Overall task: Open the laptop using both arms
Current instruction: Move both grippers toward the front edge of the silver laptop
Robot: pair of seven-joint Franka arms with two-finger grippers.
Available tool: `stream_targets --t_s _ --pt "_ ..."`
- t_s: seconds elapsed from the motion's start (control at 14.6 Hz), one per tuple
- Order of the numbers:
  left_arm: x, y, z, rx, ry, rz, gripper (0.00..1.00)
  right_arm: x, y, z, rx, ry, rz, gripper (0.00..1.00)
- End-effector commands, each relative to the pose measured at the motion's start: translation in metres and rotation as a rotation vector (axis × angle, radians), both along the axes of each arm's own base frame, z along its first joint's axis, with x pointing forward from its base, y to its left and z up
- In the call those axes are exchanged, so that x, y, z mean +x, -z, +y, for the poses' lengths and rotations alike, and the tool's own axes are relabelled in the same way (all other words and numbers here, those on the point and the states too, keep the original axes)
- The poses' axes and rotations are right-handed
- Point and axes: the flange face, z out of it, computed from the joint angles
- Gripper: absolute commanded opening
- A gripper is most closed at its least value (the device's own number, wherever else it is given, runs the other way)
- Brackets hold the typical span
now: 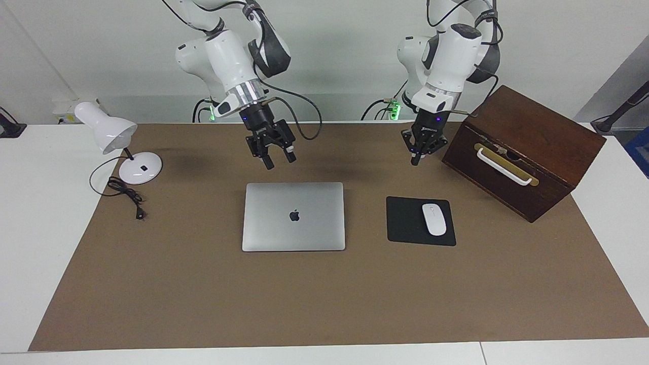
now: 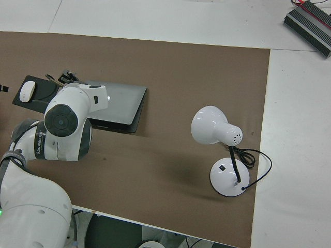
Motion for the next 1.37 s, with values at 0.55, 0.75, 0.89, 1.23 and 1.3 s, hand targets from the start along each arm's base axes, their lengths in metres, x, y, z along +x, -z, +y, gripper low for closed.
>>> stream_targets --t_s 0.55,0.75,0.89,1.23,1.3 --pt "-0.084 0.074 -0.070 -0.082 0.072 -0.132 0.00 -0.041 0.061 0.039 0.205 0.262 0.123 1.00" --pt "-0.089 0.090 -0.090 -0.096 0.117 -0.159 0.00 -0.044 0.070 0.030 0.201 0.292 0.146 1.00" --pt "-0.092 0.096 -0.100 -0.109 0.143 -0.186 0.00 -0.050 0.078 0.026 0.212 0.326 0.175 1.00" --pt "-0.104 0.123 -0.122 -0.134 0.201 -0.213 0.00 -0.058 0.100 0.017 0.190 0.362 0.226 1.00" --pt "-0.108 0.127 -0.126 -0.138 0.214 -0.216 0.00 -0.060 0.101 0.020 0.188 0.355 0.228 1.00"
